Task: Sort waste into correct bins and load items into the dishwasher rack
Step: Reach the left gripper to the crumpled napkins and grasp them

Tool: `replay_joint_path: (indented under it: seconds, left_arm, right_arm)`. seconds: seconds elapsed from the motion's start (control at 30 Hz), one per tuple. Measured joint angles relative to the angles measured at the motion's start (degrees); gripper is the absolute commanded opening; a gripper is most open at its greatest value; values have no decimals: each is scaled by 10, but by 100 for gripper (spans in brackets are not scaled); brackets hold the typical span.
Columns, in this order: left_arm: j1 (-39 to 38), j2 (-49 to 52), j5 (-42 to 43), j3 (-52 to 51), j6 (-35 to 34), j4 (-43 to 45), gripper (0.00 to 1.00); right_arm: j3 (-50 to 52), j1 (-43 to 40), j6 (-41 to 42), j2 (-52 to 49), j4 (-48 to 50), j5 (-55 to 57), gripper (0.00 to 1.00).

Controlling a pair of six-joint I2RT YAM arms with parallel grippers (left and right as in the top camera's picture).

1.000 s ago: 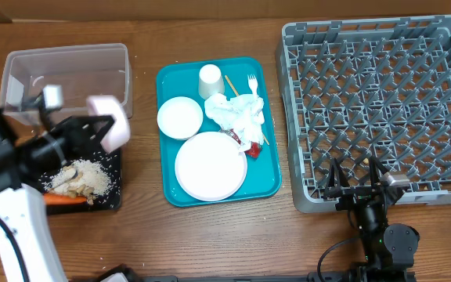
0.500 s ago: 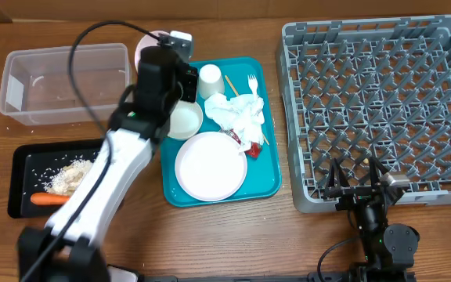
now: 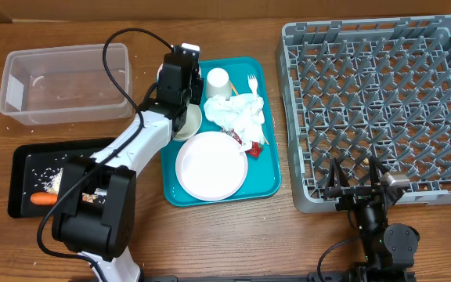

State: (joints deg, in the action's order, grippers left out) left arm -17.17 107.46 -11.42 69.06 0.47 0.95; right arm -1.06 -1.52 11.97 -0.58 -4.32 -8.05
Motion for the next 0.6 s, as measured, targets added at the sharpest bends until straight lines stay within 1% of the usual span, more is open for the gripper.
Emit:
replay_joint_path:
  seconds: [0.03,0.07,0.13,0.17,0.2,0.23,0.27,0.4,0.47,0.5,0.6]
  left_arm:
    - [0,0,0,0,0,0,38]
    - [0,0,0,0,-1,-1,42]
    - [-1,-2,-2,1,-4,-15,61]
    - [-4,-7,-3,2,-10,-30,85]
    - [-8,-21,-3,3,-17,-65,98]
    - [-10,-31,-3,3,-20,-78,100]
    - [-16,-55,-4,6,-30,-120,100]
    - [-34,-177,24,7,-51,-225,100]
    - [-38,-250,71,14,-58,-273,100]
    - [-38,-266,89,16,-61,-285,100]
    - [-38,-284,198,20,-65,-351,100]
  right_arm:
    - [0,0,0,0,0,0,100]
    - [0,0,0,0,0,0,100]
    - [0,0,0,0,0,0,100]
    - [0,0,0,0,0,0,100]
    - [0,0,0,0,0,0,100]
    - [0,0,0,0,0,0,100]
    - [0,0,0,0,0,0,100]
    - [0,0,0,0,0,0,100]
    - [0,0,0,0,0,0,100]
    - [0,0,0,0,0,0,100]
    - [0,0,0,0,0,0,100]
